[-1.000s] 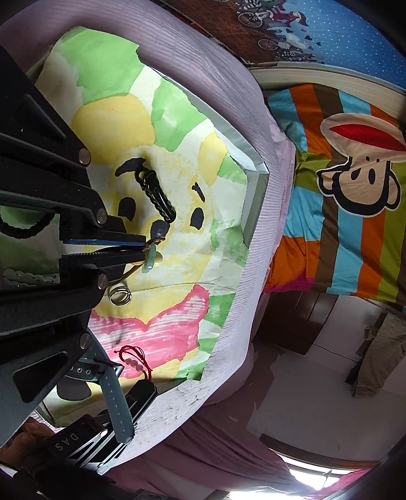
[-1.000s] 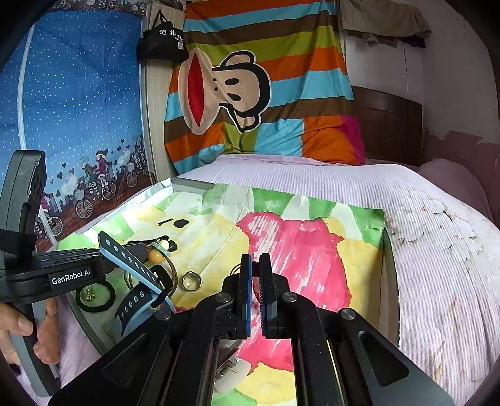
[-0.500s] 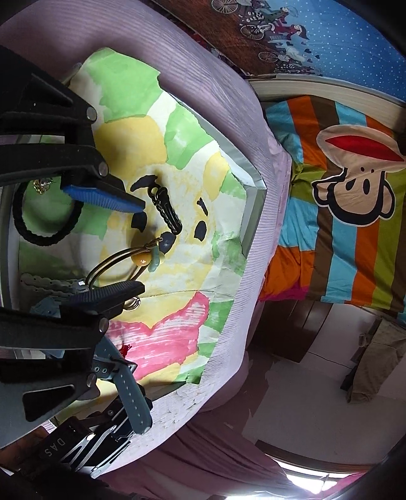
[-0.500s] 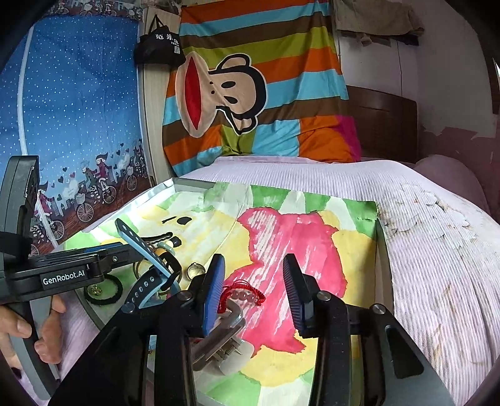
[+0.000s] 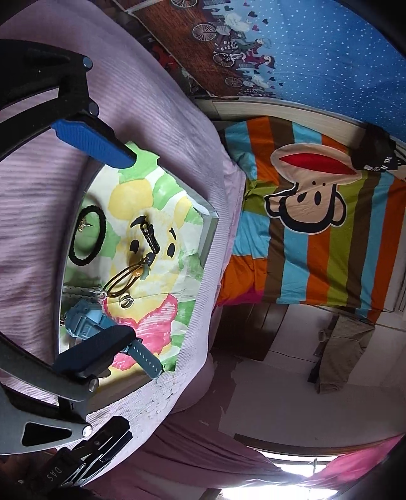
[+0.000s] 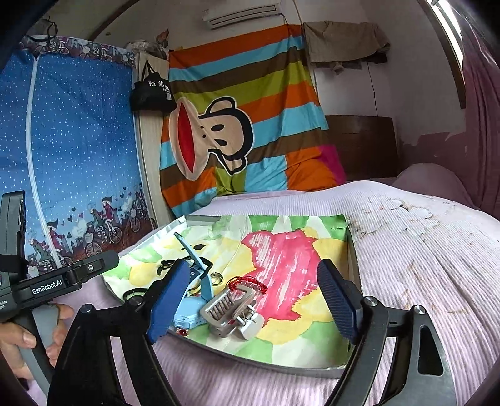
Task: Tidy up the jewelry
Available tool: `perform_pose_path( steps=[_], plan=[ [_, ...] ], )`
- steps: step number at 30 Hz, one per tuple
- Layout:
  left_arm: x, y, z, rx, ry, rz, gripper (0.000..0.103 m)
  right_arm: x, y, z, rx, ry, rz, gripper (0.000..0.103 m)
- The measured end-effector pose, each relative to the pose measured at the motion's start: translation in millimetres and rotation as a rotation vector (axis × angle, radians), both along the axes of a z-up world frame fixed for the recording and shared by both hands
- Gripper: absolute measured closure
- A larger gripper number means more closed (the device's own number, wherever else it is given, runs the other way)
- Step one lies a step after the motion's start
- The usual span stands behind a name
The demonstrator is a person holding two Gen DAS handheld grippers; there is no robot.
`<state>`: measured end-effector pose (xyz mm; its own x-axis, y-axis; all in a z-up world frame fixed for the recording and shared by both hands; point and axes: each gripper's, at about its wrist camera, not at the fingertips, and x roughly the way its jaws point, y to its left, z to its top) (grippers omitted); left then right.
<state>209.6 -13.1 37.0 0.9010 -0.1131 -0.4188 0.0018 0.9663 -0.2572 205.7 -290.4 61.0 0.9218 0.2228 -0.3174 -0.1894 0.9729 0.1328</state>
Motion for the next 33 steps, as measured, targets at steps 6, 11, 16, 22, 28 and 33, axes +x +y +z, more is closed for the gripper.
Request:
perform_pose_path(
  steps=[6,11,16,22,28,33],
  plan=[
    [-35.7,6.2,11.0,0.035,-0.060,-0.002,0.000,-38.8,5.5,10.9,0.014,-0.056,0.004,0.010],
    [-62.9,13.5,15.2,0.039,-0.091,0.008,0.000,-70.1,13.7,18.3,0.005,-0.084,0.016,0.003],
    [-88.7,16.4,18.0,0.059,-0.117,0.014,0.000,-96.6,19.5,20.5,-0.003,-0.096,0.018,0.002],
    [-116.7,18.6,13.1,0.087,-0.131,0.013,0.000,-120.6,21.3,18.8,-0.019,-0.098,0.019,0.002],
    [-139.2,19.9,9.2,0.110,-0.146,0.009,0.000,-141.0,21.1,12.6,-0.033,-0.087,0.009,0.002],
    [-150.0,17.0,6.8,0.127,-0.157,0.005,0.000,-152.1,15.9,3.0,-0.046,-0.074,-0.010,0.002]
  ],
)
